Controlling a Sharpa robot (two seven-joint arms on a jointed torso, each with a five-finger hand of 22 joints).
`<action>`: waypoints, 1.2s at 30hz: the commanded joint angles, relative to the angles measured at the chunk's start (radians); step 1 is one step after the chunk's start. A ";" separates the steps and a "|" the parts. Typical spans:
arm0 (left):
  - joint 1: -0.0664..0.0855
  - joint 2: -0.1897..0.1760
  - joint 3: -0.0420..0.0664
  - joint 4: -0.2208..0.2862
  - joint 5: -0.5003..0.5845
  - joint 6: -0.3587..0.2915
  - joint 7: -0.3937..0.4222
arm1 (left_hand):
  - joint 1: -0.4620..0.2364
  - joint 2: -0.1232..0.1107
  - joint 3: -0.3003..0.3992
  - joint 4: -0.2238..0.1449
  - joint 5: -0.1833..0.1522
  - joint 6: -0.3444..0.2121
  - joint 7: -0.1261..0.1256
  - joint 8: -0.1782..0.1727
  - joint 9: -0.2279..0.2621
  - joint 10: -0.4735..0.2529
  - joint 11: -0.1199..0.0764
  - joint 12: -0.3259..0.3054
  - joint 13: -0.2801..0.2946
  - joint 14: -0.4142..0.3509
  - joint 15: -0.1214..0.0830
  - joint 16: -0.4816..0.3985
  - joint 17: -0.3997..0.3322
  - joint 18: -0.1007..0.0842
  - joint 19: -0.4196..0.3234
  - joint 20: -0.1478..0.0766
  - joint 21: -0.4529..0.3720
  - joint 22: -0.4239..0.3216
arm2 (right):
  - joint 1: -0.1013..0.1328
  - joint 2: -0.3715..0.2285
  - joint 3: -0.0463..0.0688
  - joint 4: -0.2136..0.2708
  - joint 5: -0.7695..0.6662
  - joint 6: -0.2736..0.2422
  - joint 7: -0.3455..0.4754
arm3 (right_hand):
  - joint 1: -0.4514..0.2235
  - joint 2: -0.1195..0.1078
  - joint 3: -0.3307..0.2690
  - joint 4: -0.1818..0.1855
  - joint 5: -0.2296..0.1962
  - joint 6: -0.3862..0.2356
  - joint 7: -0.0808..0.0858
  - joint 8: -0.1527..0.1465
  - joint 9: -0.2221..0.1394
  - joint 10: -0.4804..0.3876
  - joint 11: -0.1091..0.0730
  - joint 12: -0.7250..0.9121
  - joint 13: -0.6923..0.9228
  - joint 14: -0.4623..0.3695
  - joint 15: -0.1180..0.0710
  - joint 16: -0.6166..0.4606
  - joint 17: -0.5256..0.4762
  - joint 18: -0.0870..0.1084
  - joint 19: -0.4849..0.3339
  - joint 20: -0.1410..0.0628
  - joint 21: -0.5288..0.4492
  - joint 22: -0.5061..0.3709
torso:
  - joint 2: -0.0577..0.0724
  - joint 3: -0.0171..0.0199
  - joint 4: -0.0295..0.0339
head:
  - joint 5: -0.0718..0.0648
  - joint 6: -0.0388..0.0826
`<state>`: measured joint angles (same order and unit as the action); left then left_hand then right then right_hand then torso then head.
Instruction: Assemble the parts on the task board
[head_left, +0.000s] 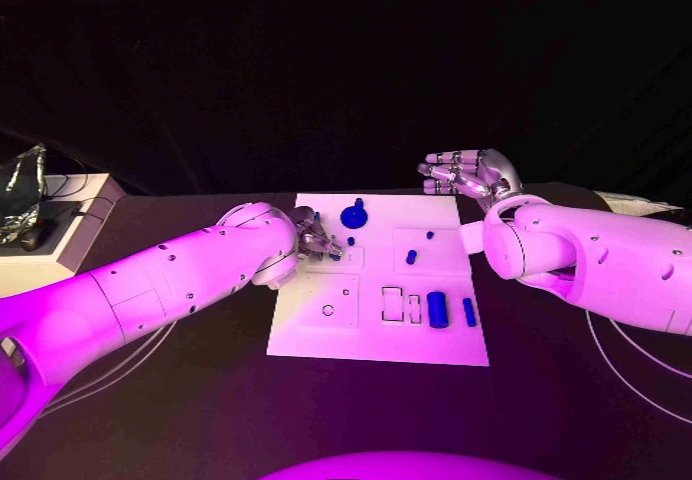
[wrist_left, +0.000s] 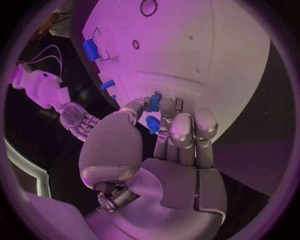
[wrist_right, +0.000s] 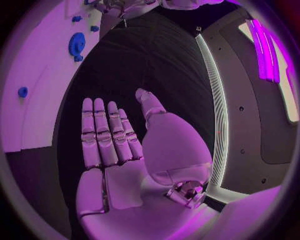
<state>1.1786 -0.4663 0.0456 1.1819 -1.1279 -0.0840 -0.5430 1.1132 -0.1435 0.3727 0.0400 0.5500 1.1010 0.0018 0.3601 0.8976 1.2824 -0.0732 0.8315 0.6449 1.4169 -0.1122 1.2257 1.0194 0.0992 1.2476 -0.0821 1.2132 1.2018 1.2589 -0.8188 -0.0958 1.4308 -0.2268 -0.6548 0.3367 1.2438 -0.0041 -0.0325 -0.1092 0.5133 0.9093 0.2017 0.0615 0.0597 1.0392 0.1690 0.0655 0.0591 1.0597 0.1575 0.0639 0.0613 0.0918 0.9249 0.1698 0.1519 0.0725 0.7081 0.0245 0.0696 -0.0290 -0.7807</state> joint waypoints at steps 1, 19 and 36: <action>0.002 0.005 -0.001 -0.003 0.014 0.056 -0.011 | 0.037 0.023 0.132 -0.132 0.005 0.015 -0.011 0.000 -0.002 0.019 -0.008 0.001 0.001 0.005 -0.004 0.007 0.001 -0.011 0.005 -0.001 0.004 0.001 | -0.001 0.001 0.000 0.000 -0.003 0.017 0.006 | -0.001 0.002 0.006 0.001 0.004 0.004 0.005 -0.004 -0.001 0.005 0.000 -0.007 -0.001 -0.009 0.001 -0.003 -0.001 -0.008 -0.007 -0.002 0.003 -0.001 | 0.000 0.0006 -0.0001 | 0.000 0.000; 0.051 0.027 -0.001 -0.039 0.041 0.130 -0.029 | 0.038 0.020 0.134 -0.135 0.007 0.020 -0.011 -0.003 -0.003 0.022 -0.009 -0.002 0.003 0.005 -0.004 0.009 0.000 -0.013 0.007 -0.002 0.003 0.006 | -0.003 0.005 0.000 -0.002 -0.003 0.015 0.006 | -0.001 0.002 0.006 0.001 0.004 0.004 0.005 -0.004 -0.001 0.005 0.000 -0.007 -0.001 -0.009 0.001 -0.003 -0.001 -0.008 -0.007 -0.002 0.003 -0.001 | 0.000 0.0004 -0.0012 | 0.003 0.001; 0.077 0.054 -0.002 -0.082 0.058 0.202 -0.045 | 0.038 0.021 0.134 -0.136 0.007 0.021 -0.011 -0.005 -0.002 0.022 -0.009 -0.005 0.005 0.004 -0.003 0.010 -0.002 -0.016 0.008 -0.003 0.002 0.010 | -0.004 0.008 0.000 -0.003 -0.002 0.014 0.006 | -0.001 0.002 0.006 0.001 0.004 0.004 0.005 -0.004 -0.001 0.005 0.000 -0.007 -0.001 -0.009 0.001 -0.003 -0.001 -0.008 -0.007 -0.002 0.003 -0.001 | -0.001 -0.0004 0.0005 | 0.000 -0.004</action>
<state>1.2522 -0.4168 0.0431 1.1039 -1.0845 0.0722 -0.5787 1.1172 -0.1475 0.3726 0.0399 0.5522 1.1010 0.0017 0.3521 0.8929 1.2875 -0.0682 0.8314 0.6489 1.4168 -0.1122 1.2296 1.0193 0.0993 1.2511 -0.0859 1.2132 1.2105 1.2555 -0.8115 -0.0959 1.4274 -0.2267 -0.6536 0.3353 1.2438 -0.0041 -0.0326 -0.1091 0.5133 0.9093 0.2017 0.0615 0.0598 1.0392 0.1690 0.0655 0.0590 1.0597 0.1575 0.0639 0.0614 0.0918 0.9249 0.1698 0.1518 0.0725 0.7088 0.0245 0.0692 -0.0290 -0.7840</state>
